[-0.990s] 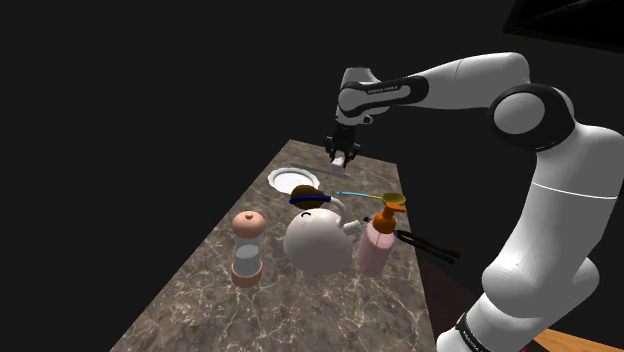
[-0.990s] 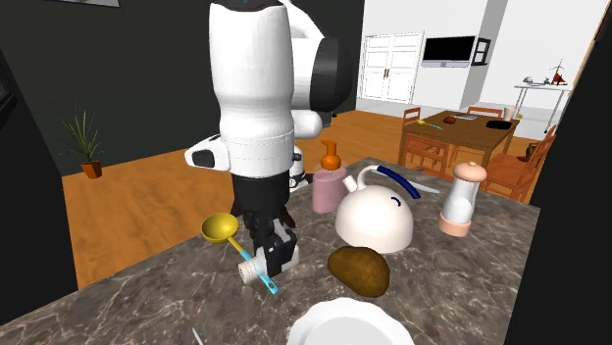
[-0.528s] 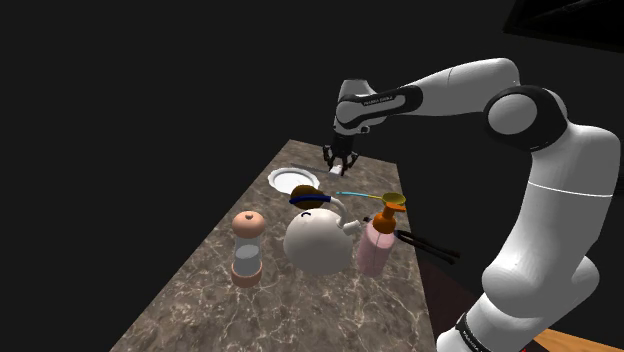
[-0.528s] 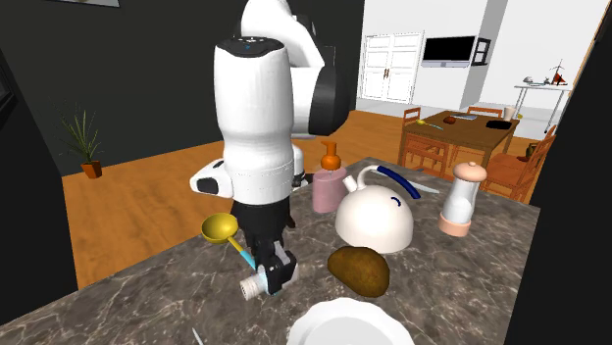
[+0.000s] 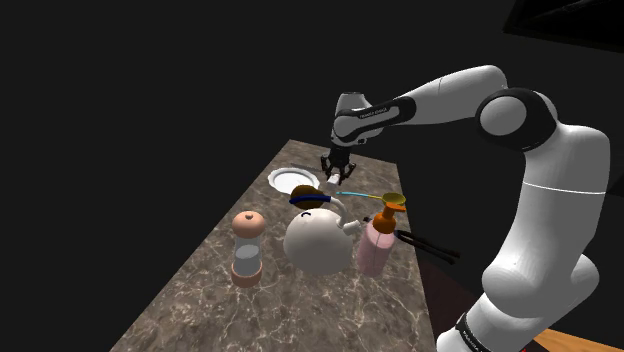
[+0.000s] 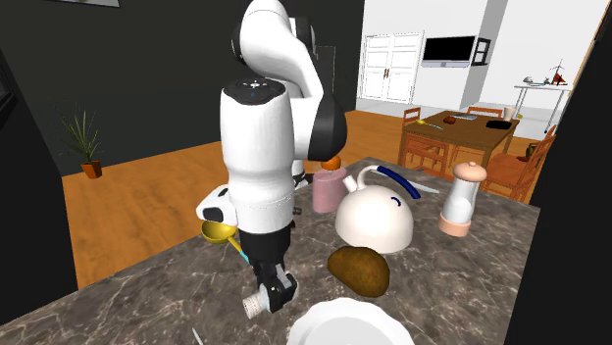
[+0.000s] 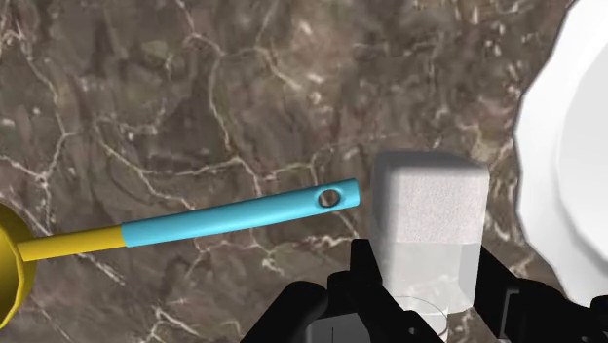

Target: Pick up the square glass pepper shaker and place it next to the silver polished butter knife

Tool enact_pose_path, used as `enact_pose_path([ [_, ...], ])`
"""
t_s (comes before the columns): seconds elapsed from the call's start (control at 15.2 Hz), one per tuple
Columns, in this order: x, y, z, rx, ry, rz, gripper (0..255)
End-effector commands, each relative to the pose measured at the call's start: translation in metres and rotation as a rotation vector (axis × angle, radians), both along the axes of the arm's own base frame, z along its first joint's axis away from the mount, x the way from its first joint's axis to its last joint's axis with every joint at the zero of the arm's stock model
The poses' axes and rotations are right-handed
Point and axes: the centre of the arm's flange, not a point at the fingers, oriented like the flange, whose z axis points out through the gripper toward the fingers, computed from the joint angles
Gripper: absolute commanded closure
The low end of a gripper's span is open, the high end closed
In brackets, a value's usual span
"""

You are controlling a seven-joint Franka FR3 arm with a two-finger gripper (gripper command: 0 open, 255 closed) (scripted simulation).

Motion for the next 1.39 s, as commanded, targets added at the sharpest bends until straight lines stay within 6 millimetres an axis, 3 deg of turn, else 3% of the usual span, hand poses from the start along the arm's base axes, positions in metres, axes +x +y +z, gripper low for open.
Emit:
enact_pose_path([
  [0.0,0.000,0.000,-0.005,0.000,-0.001,0.000,255],
  [0.4,0.000,0.000,-0.005,0.000,-0.001,0.000,255],
  [0.46,0.000,0.000,-0.005,0.000,-0.001,0.000,0],
  [0.79,0.000,0.000,-0.005,0.000,-0.001,0.000,0],
  [1.06,0.001,0.001,0.045,0.000,-0.001,0.000,0],
  [1.32,0.001,0.001,0.045,0.000,-0.001,0.000,0],
])
